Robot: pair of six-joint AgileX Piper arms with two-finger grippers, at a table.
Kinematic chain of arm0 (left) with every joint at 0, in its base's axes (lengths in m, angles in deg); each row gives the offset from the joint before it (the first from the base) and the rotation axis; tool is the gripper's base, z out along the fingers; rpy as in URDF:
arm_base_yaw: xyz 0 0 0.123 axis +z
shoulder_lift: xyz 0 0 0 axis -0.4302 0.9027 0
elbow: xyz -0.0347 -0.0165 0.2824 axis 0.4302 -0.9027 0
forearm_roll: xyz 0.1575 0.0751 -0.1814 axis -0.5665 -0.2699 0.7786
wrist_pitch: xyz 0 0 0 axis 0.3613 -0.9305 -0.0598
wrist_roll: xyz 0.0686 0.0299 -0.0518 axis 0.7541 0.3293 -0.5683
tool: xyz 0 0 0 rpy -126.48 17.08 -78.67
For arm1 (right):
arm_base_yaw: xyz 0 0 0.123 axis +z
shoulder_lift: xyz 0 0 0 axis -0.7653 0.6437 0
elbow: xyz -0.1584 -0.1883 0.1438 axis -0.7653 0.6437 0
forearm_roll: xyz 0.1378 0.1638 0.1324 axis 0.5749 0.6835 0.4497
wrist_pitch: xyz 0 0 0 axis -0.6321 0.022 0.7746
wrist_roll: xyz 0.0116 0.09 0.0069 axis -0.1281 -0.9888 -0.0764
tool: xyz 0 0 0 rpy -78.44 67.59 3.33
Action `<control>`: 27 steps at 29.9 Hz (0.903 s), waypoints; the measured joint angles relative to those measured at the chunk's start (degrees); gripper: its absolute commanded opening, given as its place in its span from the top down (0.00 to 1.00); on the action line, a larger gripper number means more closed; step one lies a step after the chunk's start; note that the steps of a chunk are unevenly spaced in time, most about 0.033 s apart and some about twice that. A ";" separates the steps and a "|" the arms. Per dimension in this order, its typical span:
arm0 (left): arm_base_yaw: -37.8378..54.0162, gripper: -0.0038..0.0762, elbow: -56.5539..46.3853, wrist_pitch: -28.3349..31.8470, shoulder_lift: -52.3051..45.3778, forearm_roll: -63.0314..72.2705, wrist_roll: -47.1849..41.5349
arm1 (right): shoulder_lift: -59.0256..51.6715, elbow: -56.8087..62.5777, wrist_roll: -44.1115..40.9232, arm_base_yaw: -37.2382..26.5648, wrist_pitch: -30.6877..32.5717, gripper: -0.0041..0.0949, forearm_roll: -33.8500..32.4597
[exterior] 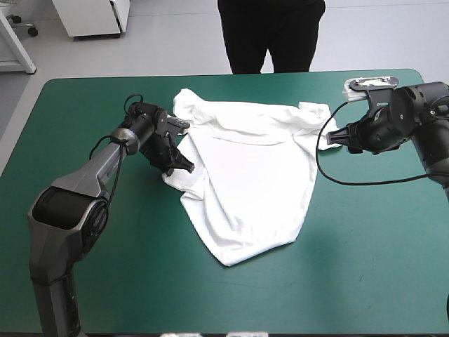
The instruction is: Fold the cloth
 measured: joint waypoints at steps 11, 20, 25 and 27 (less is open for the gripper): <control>0.00 0.96 -0.07 0.13 -0.05 0.06 0.00 | 0.00 1.61 -5.46 14.16 -0.21 0.50 -2.39; 0.00 0.96 -0.07 0.13 -0.05 0.62 0.52 | 0.00 12.86 -15.69 22.88 -1.43 0.33 -4.59; 0.10 0.96 -0.07 0.13 -0.05 1.28 1.28 | 0.00 19.37 -19.04 23.09 -5.81 0.33 -1.32; 0.16 0.96 -0.07 0.08 -0.05 1.34 1.28 | 0.00 21.78 -19.99 24.05 -8.03 0.33 -0.63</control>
